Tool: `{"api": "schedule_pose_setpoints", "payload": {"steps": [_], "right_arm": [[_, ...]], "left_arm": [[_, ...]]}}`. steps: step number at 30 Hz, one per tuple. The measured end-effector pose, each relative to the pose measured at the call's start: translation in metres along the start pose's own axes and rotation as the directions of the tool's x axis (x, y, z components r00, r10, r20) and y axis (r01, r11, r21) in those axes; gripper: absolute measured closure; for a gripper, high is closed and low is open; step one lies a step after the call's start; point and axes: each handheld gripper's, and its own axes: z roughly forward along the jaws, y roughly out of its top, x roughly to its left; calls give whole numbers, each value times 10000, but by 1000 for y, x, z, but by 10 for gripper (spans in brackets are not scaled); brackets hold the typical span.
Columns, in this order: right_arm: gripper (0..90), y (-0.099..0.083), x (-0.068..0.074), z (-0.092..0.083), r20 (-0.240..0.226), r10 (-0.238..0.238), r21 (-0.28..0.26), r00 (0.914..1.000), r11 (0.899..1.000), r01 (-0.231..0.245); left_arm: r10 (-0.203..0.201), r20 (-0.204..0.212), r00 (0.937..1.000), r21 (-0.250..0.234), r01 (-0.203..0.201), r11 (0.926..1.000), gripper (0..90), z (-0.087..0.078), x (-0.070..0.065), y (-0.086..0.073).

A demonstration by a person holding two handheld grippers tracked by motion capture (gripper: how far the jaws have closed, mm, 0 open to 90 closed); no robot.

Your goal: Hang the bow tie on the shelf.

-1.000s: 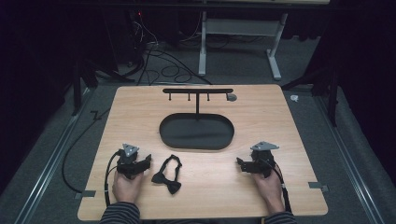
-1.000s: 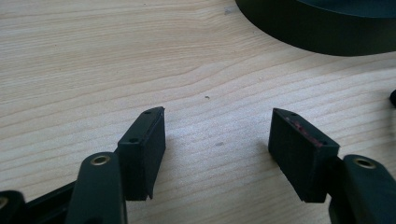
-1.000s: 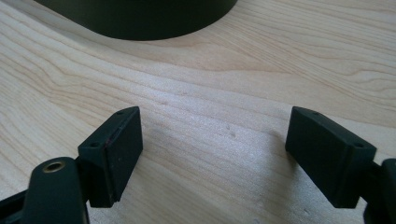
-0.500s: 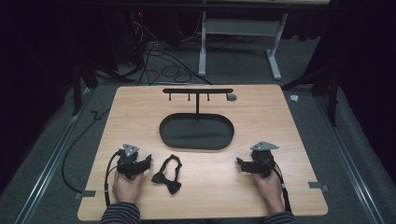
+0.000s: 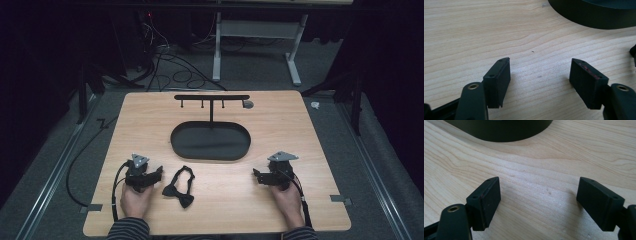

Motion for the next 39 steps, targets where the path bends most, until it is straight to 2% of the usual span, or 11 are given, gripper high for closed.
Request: {"api": "schedule_pose_setpoints", "payload": {"steps": [3, 12, 15, 18, 20, 22, 26, 31, 32, 34, 39], "right_arm": [[207, 0, 0, 0, 5, 8, -1, 10000, 10000, -8], [206, 0, 0, 0, -8, -9, 3, 10000, 10000, 9], [207, 0, 0, 0, -11, -8, 5, 10000, 10000, 8], [206, 0, 0, 0, -12, -10, 5, 10000, 10000, 10], [206, 0, 0, 0, -12, -12, 4, 10000, 10000, 12], [206, 0, 0, 0, -14, -14, 5, 10000, 10000, 14], [206, 0, 0, 0, -21, -18, 5, 10000, 10000, 18], [206, 0, 0, 0, -21, -23, 2, 10000, 10000, 23], [206, 0, 0, 0, -21, -23, 2, 10000, 10000, 23], [207, 0, 0, 0, -22, -21, 3, 10000, 10000, 21], [207, 0, 0, 0, -19, -23, 1, 10000, 10000, 23]], "left_arm": [[83, -62, 9999, 27, -83, 10000, 337, 0, -1, 0], [-89, -222, 9997, 34, 89, 10000, 340, 0, -4, 0], [-158, -66, 9999, 206, 159, 9997, 341, 0, -7, 4], [-25, 53, 10000, 63, 24, 10000, 353, -3, -9, 7], [62, 421, 9991, -146, -56, 9999, 357, -7, -15, 13], [247, 584, 9980, -199, -235, 9995, 362, -10, -18, 18], [304, 932, 9952, -257, -281, 9993, 378, -14, -21, 23], [296, 1725, 9846, -233, -260, 9994, 396, -20, -27, 30], [296, 1725, 9846, -233, -260, 9994, 396, -20, -27, 30], [140, 2108, 9774, -88, -124, 9999, 397, -21, -29, 30], [641, 2122, 9751, 55, -668, 9978, 420, -20, -41, 28]]}}
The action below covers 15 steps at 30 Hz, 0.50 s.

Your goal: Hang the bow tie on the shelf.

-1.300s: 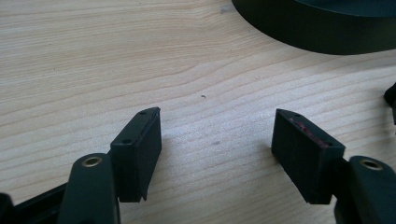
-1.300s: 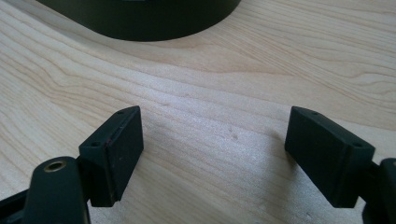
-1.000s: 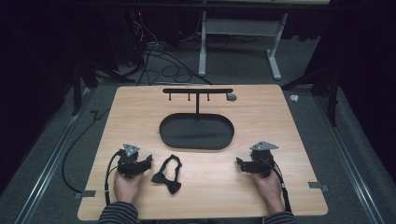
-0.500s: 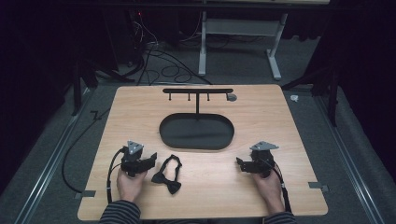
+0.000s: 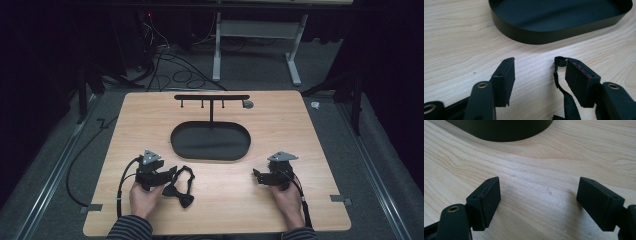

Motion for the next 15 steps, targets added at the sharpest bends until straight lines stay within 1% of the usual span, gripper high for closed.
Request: {"api": "schedule_pose_setpoints", "payload": {"steps": [2, 4, 5, 6, 8, 10, 11, 13, 15], "right_arm": [[207, 0, 0, 0, 0, -1, -1, 10000, 10000, 1], [207, 0, 0, 0, 0, -1, -1, 10000, 10000, 1], [207, 0, 0, 0, -1, 0, 1, 10000, 10000, 0], [207, 0, 0, 0, -1, -4, -2, 10000, 10000, 4], [207, 0, 0, 0, 1, -1, -3, 10000, 10000, 1], [207, 0, 0, 0, 1, -5, -1, 10000, 10000, 5], [207, 0, 0, 0, 1, -1, -3, 10000, 10000, 1], [207, 0, 0, 0, 1, 1, -2, 10000, 10000, -1], [207, 0, 0, 0, 1, -3, -1, 10000, 10000, 3]], "left_arm": [[187, -47, 9998, 166, -186, 9997, 434, 2, -4, 0], [245, -145, 9996, 277, -241, 9993, 446, 5, -6, 0], [245, -145, 9996, 277, -241, 9993, 451, 5, -6, 0], [188, -153, 9997, 349, -183, 9992, 455, 9, -7, -1], [38, 24, 10000, 579, -39, 9983, 472, 14, -8, -2], [97, 70, 9999, 801, -102, 9967, 495, 19, -10, -4], [97, 70, 9999, 801, -102, 9967, 515, 19, -10, -4], [272, -46, 9996, 1068, -266, 9939, 561, 23, -12, -8], [389, -75, 9992, 1117, -378, 9930, 630, 25, -13, -9]]}}
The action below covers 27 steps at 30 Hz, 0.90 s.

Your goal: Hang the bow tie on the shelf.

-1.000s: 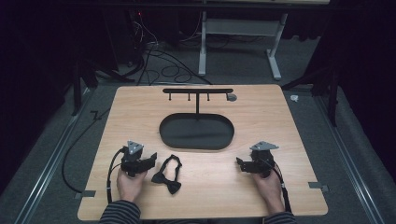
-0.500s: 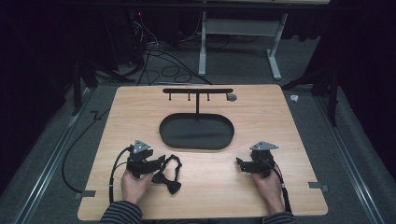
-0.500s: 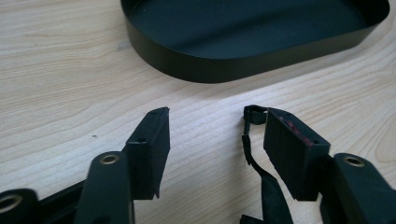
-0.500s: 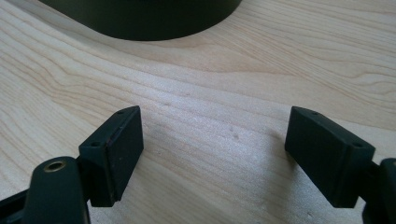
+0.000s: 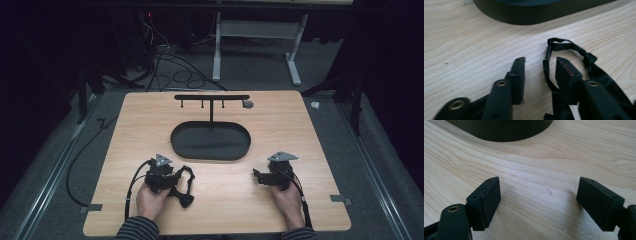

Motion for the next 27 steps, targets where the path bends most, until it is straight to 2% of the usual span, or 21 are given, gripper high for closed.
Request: {"api": "schedule_pose_setpoints", "payload": {"steps": [2, 3, 4, 6, 8, 9, 11, 24, 27], "right_arm": [[207, 0, 0, 0, 0, 1, -2, 10000, 10000, -1], [207, 0, 0, 0, 0, -2, -1, 10000, 10000, 2], [207, 0, 0, 0, 2, 3, -1, 10000, 10000, -3], [207, 0, 0, 0, 3, 3, -2, 10000, 10000, -3], [207, 0, 0, 0, 1, 0, -3, 10000, 10000, 0], [207, 0, 0, 0, 1, 2, -2, 10000, 10000, -2], [207, 0, 0, 0, 0, 6, -1, 10000, 10000, -6], [207, 0, 0, 0, -2, 6, 0, 10000, 10000, -6], [207, 0, 0, 0, 0, 8, -1, 10000, 10000, -8]], "left_arm": [[15, 27, 10000, -12, -15, 10000, 695, 0, 0, 0], [38, 97, 9999, -62, -37, 10000, 695, 1, 0, 0], [167, 93, 9998, -94, -166, 9998, 765, 1, -1, 0], [275, 90, 9996, -117, -274, 9996, 823, 2, -1, 0], [338, 96, 9994, -100, -337, 9994, 857, 2, -2, -1], [500, 56, 9987, -95, -500, 9987, 862, 2, -3, -1], [570, 47, 9984, -107, -569, 9983, 867, 2, -4, -1], [437, 522, 9977, -239, -425, 9988, 873, -1, -6, 5], [540, 589, 9968, -331, -521, 9981, 873, -5, -8, 9]]}}
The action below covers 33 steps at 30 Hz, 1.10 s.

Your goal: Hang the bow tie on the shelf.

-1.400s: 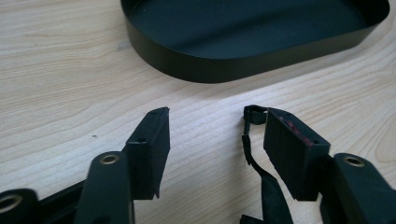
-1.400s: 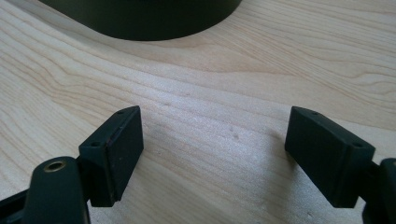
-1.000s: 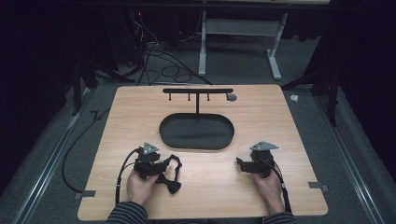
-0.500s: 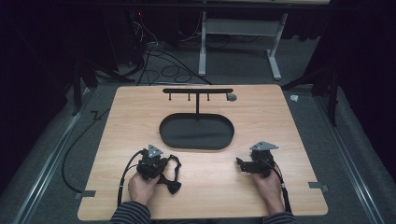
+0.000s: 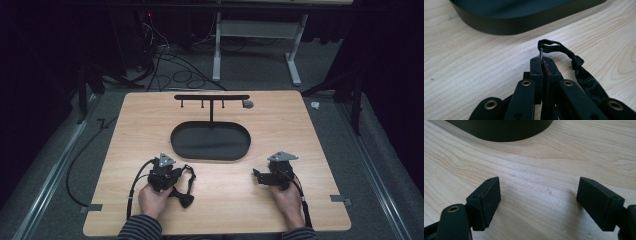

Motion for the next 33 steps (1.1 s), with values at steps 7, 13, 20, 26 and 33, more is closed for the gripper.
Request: {"api": "schedule_pose_setpoints", "payload": {"steps": [7, 13, 20, 26, 33], "right_arm": [[207, 0, 0, 0, -2, 0, -1, 10000, 10000, 0], [207, 0, 0, 0, 0, 0, 0, 10000, 10000, 0], [207, 0, 0, 0, -5, 0, 0, 10000, 10000, 0], [206, 0, 0, 0, -16, -7, 1, 10000, 10000, 7], [206, 0, 0, 0, -20, -10, 3, 10000, 10000, 10]], "left_arm": [[-177, 349, 9992, -345, 189, 9992, 873, -9, -2, 4], [-29, 435, 9990, -585, 54, 9983, 873, -15, -5, 10], [35, 661, 9978, -888, 24, 9960, 873, -25, -8, 20], [277, 730, 9969, -1315, -179, 9912, 873, -37, -12, 32], [421, 733, 9964, -1598, -300, 9867, 873, -43, -9, 51]]}}
